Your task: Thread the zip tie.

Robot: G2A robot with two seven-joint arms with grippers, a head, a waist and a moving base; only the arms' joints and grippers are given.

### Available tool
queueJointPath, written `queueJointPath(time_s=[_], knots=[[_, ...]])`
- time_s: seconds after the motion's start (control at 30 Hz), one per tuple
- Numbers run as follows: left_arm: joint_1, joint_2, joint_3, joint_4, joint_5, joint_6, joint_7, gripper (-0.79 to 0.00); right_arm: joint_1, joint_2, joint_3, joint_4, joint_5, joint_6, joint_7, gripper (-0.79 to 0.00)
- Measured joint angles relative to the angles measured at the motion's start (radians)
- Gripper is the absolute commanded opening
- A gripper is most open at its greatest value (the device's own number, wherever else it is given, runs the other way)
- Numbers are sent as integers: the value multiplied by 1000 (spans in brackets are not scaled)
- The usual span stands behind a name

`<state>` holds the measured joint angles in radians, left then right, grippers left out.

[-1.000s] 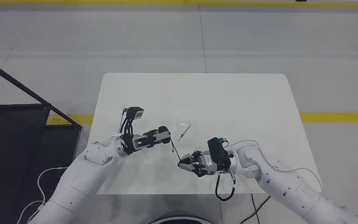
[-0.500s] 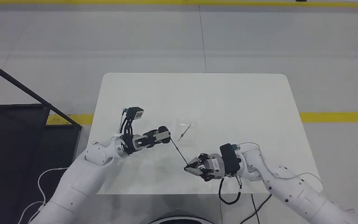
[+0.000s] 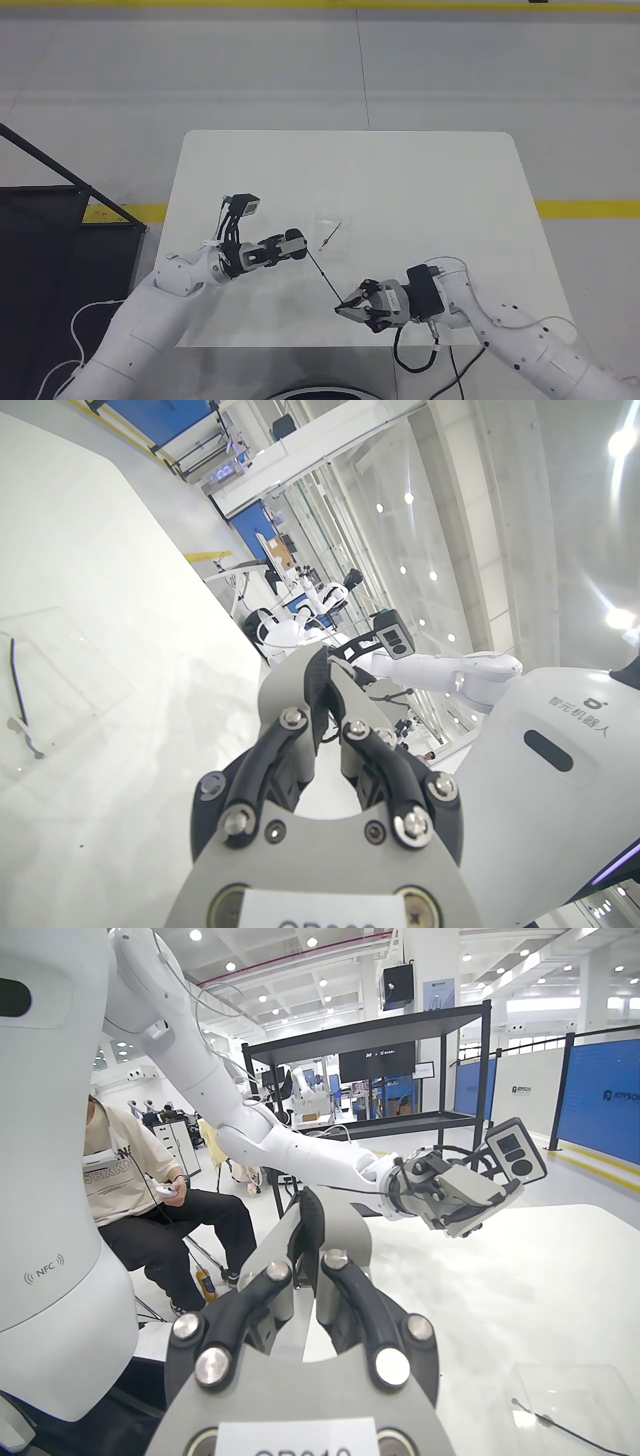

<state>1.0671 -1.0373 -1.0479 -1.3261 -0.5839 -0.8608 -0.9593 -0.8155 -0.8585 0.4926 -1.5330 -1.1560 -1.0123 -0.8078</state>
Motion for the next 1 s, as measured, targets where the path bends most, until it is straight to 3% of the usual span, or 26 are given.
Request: queueJointPath(time_s=[0.63, 0.87, 0.93, 0.97, 1.0], knots=[[-3, -4, 0, 10, -8, 2, -2, -785, -27, 26, 15, -65, -10, 0, 0, -785], [1, -4, 7, -29, -39, 4, -4, -785, 59, 21, -107, 17, -42, 0, 14, -785], [2, -3, 5, -40, -42, 4, -4, -742, 84, 15, -131, 32, -19, 0, 42, -785], [2, -2, 4, -46, -43, 3, -3, -683, 96, 11, -141, 35, -1, 0, 61, -785], [3, -1, 2, -50, -45, 1, -2, -576, 103, 9, -148, 36, 12, 0, 74, -785]])
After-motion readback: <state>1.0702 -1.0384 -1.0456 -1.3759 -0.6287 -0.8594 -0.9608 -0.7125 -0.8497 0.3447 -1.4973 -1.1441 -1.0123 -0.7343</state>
